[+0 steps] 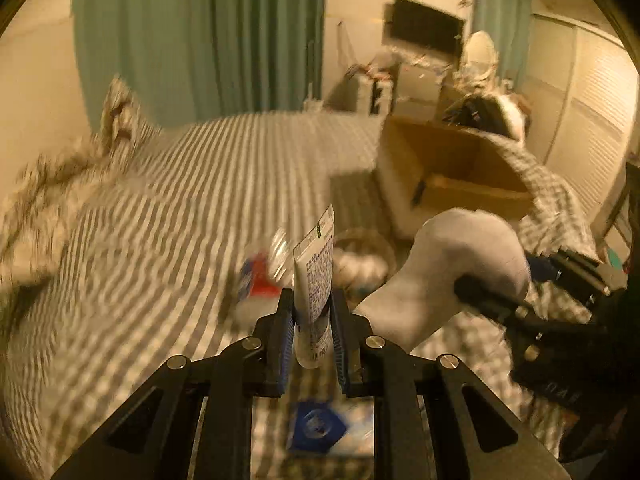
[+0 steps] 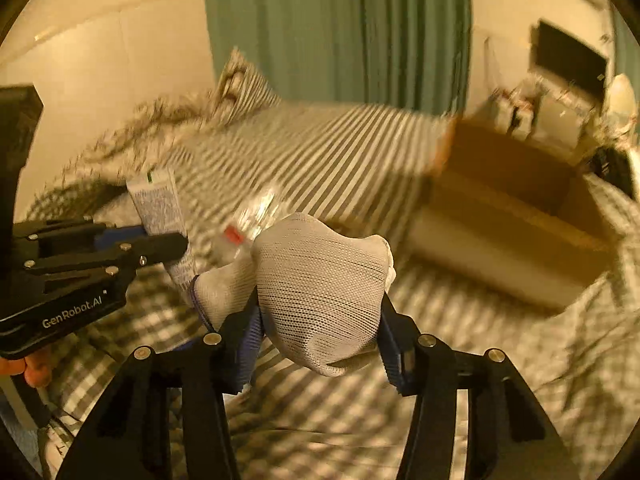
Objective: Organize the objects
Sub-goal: 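Carry the tube and sock over the cardboard box and open both grippers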
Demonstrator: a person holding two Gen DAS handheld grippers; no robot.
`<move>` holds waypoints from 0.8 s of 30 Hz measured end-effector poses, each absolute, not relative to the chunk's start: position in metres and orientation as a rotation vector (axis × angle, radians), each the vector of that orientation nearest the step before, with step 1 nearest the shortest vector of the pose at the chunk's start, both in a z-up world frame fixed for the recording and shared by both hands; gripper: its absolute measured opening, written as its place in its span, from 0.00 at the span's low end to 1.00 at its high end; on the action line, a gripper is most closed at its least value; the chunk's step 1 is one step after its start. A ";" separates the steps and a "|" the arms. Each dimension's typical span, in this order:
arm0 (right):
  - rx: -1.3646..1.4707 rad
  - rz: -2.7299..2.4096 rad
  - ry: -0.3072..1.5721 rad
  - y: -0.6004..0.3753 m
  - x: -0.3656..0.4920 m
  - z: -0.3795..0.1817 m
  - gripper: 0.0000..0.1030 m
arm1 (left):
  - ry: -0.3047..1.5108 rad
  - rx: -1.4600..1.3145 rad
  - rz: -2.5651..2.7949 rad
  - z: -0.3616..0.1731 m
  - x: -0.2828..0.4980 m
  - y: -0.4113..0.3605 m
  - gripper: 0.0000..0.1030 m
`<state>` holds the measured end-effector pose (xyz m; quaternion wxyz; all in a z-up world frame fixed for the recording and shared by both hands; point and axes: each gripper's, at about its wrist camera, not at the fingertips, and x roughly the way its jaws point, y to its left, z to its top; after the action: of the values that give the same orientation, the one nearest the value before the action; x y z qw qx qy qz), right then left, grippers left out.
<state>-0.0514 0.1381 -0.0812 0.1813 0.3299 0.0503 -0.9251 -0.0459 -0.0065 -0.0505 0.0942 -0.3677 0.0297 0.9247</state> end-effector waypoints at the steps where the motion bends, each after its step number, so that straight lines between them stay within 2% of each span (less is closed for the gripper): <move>1: 0.906 -2.642 0.144 0.145 -0.052 -0.070 0.49 | 0.100 -1.063 2.741 -0.042 -0.047 0.001 0.17; 9: 0.728 -2.881 0.155 0.222 -0.066 0.014 0.49 | 0.161 -0.860 2.657 0.026 -0.083 0.086 0.17; 12: 0.706 -2.932 0.134 0.242 -0.084 0.031 0.49 | 0.124 -0.861 2.593 0.036 -0.113 0.115 0.17; 17: 0.740 -2.967 0.122 0.267 -0.122 0.032 0.49 | 0.276 -0.913 2.631 0.020 -0.160 0.161 0.17; 24: 0.991 -2.947 0.013 0.296 -0.180 -0.017 0.50 | 0.351 -1.072 2.564 -0.032 -0.204 0.186 0.17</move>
<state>-0.1801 0.2956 -0.0169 0.0163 0.3187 0.0041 -0.9477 -0.2042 0.1863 -0.0319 0.1692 -0.3770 0.1233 0.9022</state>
